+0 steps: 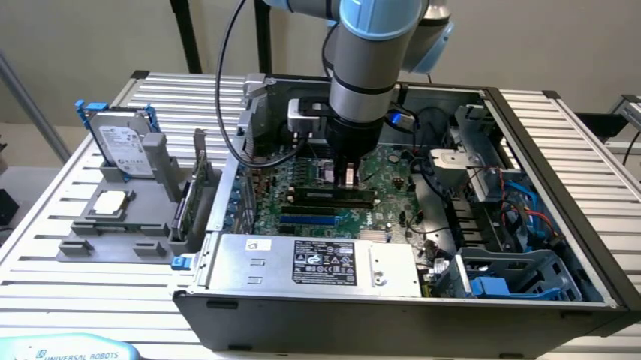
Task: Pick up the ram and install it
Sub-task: 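Insert the ram into the slot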
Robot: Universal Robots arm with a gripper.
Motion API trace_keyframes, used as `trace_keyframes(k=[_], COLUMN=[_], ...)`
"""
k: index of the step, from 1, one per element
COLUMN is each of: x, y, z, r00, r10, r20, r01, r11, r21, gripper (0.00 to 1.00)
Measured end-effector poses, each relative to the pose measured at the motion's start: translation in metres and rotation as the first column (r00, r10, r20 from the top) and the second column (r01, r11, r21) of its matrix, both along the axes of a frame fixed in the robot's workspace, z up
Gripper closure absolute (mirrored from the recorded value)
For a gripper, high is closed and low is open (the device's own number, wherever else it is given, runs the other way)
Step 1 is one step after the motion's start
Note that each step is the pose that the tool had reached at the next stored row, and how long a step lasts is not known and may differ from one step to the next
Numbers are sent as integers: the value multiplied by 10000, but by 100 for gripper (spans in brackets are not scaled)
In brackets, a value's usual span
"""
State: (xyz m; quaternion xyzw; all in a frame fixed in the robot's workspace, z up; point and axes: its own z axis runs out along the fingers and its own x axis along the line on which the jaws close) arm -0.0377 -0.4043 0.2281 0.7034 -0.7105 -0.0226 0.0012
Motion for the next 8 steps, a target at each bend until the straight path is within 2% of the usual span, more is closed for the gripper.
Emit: trace_keyframes(k=[8], x=[1], y=[1], z=[-15], r00=[10000], r10=[-8], r20=[-1], r01=[8], r11=[10000], r21=[-2], gripper=[87])
